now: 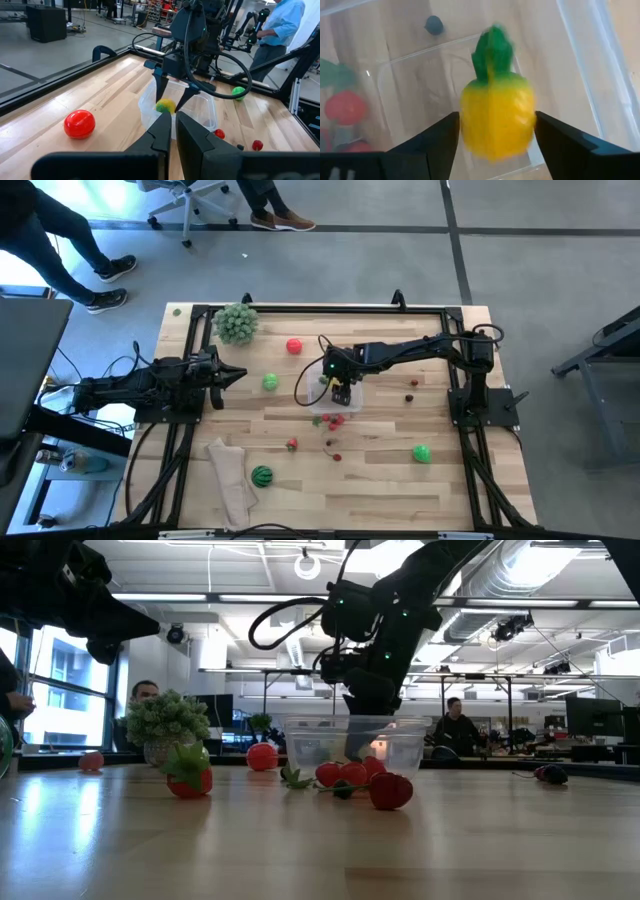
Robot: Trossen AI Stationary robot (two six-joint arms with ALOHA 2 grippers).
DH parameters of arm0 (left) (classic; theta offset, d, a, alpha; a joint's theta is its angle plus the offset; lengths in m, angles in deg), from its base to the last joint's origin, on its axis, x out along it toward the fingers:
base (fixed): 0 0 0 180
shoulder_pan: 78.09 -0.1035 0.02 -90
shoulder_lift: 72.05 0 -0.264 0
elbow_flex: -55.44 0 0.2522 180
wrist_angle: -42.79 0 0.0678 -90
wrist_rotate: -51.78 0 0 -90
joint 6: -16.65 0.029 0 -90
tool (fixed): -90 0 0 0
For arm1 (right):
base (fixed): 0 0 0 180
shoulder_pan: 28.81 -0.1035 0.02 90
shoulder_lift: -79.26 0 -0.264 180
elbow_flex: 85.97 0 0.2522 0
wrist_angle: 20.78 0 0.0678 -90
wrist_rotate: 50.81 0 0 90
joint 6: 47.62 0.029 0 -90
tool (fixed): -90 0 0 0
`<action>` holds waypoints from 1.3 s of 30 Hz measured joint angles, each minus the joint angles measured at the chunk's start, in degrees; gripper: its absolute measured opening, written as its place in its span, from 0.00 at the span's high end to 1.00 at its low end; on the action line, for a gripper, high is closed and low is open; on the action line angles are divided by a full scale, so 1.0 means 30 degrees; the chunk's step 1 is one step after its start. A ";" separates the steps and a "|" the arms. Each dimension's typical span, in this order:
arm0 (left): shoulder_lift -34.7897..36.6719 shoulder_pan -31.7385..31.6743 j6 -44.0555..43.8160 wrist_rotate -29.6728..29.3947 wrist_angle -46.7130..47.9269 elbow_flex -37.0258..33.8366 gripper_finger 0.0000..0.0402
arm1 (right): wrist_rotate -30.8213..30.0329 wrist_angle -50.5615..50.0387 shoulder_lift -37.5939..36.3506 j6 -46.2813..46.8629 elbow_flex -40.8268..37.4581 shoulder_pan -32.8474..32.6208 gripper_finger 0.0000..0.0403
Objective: Pick and placing Produce into tupperware
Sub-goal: Put the yellow pineapple into the transparent container, then put the green pear into the transparent container
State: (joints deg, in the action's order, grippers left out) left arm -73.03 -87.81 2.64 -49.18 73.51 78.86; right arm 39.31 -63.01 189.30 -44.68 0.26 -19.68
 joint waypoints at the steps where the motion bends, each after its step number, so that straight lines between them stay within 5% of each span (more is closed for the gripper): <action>1: -0.0004 0.0000 0.0004 0.0000 0.0000 0.0004 0.96 | 0.0001 0.0000 -0.0006 0.0006 0.0000 0.0000 0.37; 10: -0.0003 -0.0007 0.0004 0.0000 0.0019 -0.0003 0.96 | 0.1033 -0.0045 -0.0473 0.0038 -0.0015 -0.0015 0.38; 16: -0.0004 -0.0006 0.0004 0.0000 0.0060 0.0002 0.96 | 0.1081 -0.2892 -0.1900 0.0382 0.1393 -0.0051 0.40; 26: -0.0002 -0.0004 -0.0003 0.0000 0.0787 0.0002 0.96 | -0.1545 -0.8061 -0.6763 0.2583 0.2922 -0.0184 0.41; 33: 0.0003 0.0000 -0.0011 0.0000 0.1140 0.0004 0.96 | -0.4415 -0.9063 -1.1639 0.5703 0.0871 -0.1582 0.41; 39: 0.0003 -0.0006 -0.0007 0.0000 0.1135 0.0001 0.96 | -0.5391 -0.8998 -1.5287 1.2114 -0.3335 -0.4388 0.41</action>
State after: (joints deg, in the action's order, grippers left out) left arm -73.02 -87.83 2.62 -49.18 76.91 78.86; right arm 23.13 -90.00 143.44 -8.34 -9.74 -32.85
